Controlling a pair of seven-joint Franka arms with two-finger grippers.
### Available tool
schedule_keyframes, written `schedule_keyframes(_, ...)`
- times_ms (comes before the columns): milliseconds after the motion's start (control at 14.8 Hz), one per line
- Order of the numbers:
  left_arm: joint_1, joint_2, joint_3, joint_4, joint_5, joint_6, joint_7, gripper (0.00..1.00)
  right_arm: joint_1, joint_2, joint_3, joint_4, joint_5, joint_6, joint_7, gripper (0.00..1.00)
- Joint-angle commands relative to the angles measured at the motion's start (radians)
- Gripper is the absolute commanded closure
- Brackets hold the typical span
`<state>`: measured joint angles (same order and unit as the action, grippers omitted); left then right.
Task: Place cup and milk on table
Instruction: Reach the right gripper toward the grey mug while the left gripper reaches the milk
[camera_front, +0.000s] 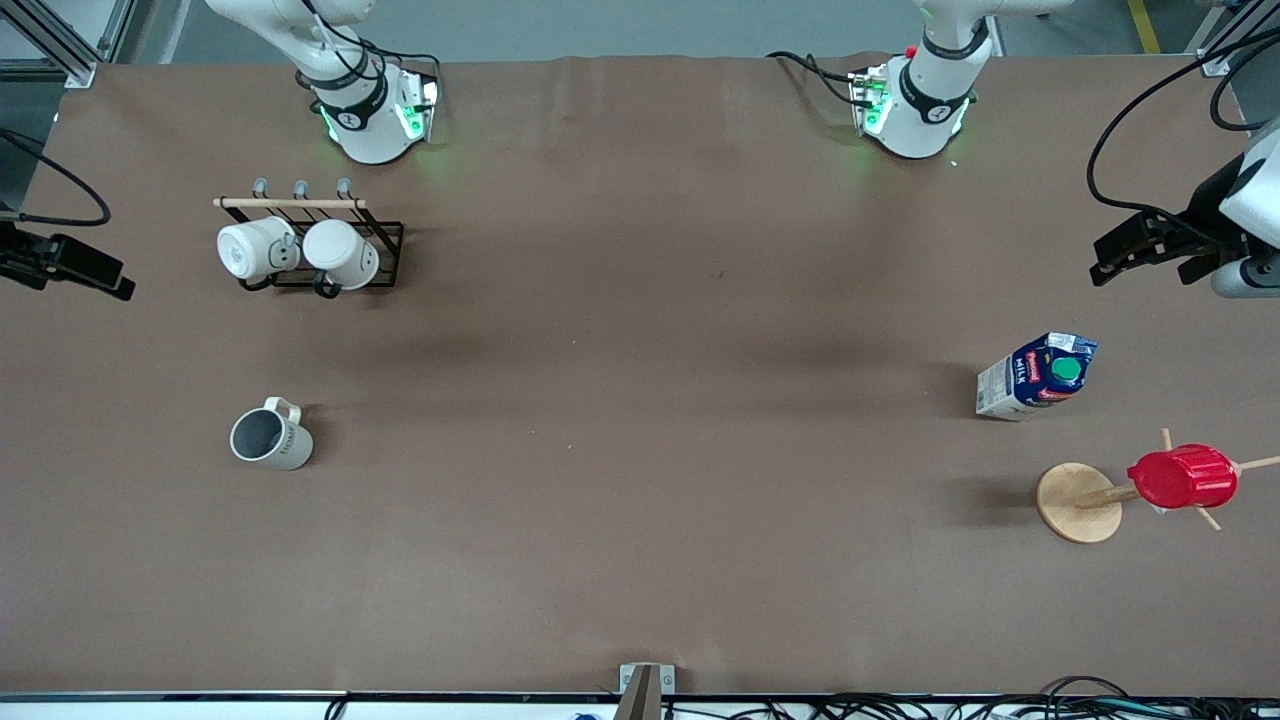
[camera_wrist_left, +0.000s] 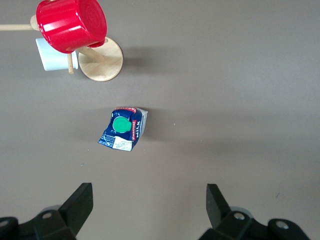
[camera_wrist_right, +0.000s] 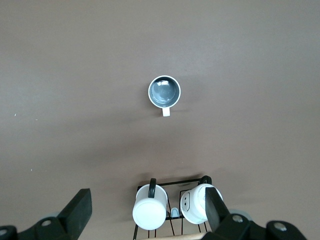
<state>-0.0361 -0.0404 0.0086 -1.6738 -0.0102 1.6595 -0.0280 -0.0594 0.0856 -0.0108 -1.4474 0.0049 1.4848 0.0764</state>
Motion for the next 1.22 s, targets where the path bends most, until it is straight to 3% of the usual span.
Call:
schedule_keyframes(0,-0.004,-0.001,0.004,-0.001,0.024,0.011,0.013,0.00,-0.013,-0.024,0.005,-0.025,0.015,0.009,-0.010,0.00)
schedule_keyframes(541,-0.002,0.028,0.027,0.006,0.033,0.028,0.014,0.00,-0.017,-0.003,-0.021,-0.071,0.013,0.067,-0.035,0.00)
schedule_keyframes(744,0.005,0.051,0.031,0.002,0.035,0.042,0.026,0.00,-0.017,-0.003,-0.024,-0.224,0.009,0.234,-0.075,0.00)
schedule_keyframes(947,0.007,0.070,0.060,-0.042,0.035,0.123,0.083,0.00,-0.022,0.038,-0.026,-0.384,0.001,0.492,-0.090,0.00)
schedule_keyframes(1150,0.010,0.070,0.086,-0.150,0.035,0.268,0.112,0.00,-0.036,0.124,-0.034,-0.421,0.000,0.633,-0.191,0.00)
